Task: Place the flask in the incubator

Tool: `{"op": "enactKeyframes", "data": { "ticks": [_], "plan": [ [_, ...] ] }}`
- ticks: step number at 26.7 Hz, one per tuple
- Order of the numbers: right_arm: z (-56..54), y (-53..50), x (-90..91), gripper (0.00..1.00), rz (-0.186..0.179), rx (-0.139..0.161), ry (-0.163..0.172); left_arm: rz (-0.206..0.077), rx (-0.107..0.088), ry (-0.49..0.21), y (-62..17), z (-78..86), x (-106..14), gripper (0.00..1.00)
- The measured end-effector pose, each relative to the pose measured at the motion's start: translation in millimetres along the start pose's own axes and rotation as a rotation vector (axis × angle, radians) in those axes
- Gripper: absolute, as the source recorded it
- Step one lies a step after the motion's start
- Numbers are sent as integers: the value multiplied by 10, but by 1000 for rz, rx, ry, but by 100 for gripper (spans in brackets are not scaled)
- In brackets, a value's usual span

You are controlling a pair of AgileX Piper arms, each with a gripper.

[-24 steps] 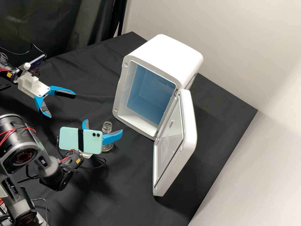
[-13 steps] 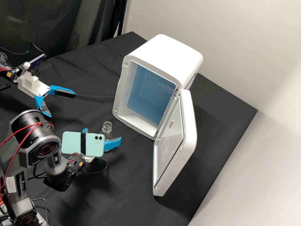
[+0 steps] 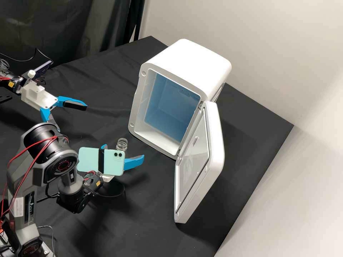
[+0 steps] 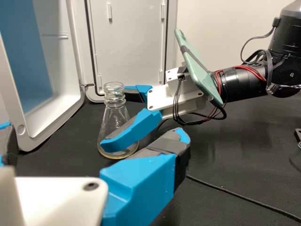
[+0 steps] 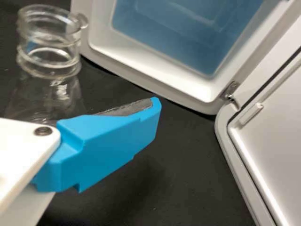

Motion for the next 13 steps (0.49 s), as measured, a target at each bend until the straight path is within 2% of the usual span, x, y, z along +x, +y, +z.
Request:
{"op": "enactKeyframes", "data": {
  "ticks": [6,9,13],
  "plan": [
    [16,78,62,100,39,-2,-9,0,0,0,0,0,0,100],
    [21,94,74,100,50,1,-18,0,0,0,0,0,0,100],
    [-14,94,99,100,52,-2,-6,1,0,2,1,-5,0,100]
  ]
}}
